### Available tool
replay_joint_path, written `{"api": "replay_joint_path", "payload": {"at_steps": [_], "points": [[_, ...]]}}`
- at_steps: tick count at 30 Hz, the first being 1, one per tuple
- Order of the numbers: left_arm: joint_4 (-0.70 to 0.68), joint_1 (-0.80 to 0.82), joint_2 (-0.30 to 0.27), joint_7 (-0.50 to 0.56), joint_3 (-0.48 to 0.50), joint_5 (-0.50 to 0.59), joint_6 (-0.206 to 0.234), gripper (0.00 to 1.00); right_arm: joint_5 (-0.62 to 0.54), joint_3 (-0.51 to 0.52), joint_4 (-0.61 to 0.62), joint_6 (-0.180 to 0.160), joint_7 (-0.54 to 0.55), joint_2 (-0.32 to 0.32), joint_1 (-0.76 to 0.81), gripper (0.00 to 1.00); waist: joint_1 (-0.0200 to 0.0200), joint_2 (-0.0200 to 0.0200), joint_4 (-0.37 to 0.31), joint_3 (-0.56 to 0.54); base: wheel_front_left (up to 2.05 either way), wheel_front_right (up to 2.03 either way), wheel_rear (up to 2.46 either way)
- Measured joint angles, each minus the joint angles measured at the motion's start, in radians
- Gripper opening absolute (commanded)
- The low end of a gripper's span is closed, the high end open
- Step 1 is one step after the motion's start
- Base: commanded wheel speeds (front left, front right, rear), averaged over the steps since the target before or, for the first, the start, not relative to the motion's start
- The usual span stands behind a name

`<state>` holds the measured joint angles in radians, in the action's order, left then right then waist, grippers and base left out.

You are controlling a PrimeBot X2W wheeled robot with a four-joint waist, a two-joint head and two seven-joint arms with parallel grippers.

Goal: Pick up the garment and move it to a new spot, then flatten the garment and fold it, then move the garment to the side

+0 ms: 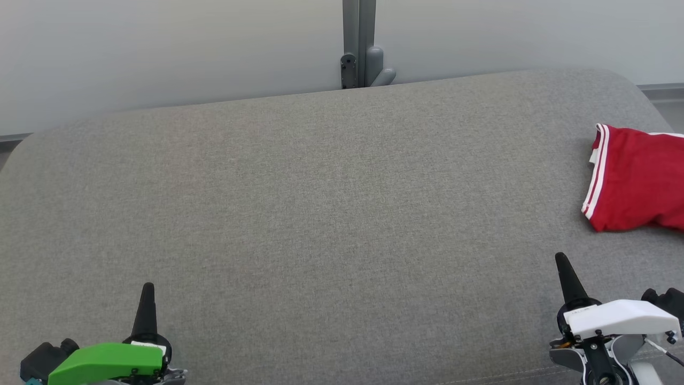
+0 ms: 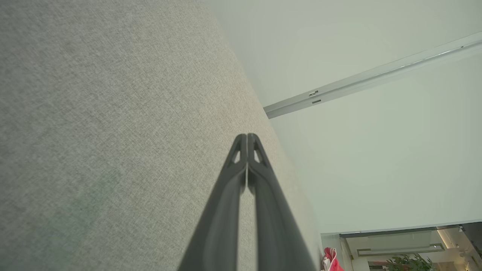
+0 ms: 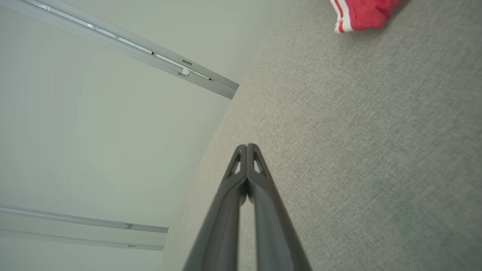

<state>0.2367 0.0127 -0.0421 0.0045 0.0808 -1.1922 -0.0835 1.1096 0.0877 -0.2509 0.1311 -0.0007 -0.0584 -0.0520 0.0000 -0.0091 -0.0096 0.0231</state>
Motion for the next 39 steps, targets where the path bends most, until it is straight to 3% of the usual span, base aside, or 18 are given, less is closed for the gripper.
{"api": "replay_joint_path", "payload": {"at_steps": [39], "points": [[-0.007,0.047,-0.003,0.082,0.023,-0.306,-0.032,0.0,0.367,0.016,0.021,-0.001,0.08,0.006,-0.018,0.0,0.0,0.0,0.007,-0.014,0.0,0.0,0.0]]}}
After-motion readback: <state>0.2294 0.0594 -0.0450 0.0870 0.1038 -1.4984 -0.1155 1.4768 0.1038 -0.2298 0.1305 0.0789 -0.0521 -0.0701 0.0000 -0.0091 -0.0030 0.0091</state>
